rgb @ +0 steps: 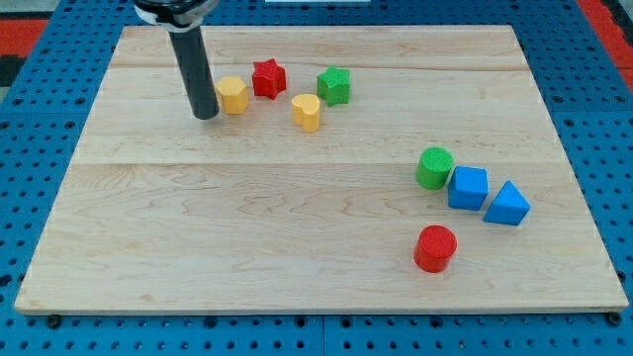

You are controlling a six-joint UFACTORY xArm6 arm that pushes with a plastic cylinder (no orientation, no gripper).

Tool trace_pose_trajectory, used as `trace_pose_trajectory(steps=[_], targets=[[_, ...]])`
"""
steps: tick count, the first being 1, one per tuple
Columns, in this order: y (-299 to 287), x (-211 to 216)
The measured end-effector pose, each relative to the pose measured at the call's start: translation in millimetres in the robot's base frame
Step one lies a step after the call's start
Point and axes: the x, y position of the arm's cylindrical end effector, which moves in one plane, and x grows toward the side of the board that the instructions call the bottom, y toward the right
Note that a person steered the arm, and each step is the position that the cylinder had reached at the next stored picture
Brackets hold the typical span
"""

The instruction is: Move the yellow hexagon slightly down

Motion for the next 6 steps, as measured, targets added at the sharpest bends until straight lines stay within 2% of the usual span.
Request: trace_pose_trajectory(steps=[2, 4, 5, 6], targets=[[-3.1, -56.8], [36.9, -43.9], [34.9, -43.5], [-1.5, -35.0]])
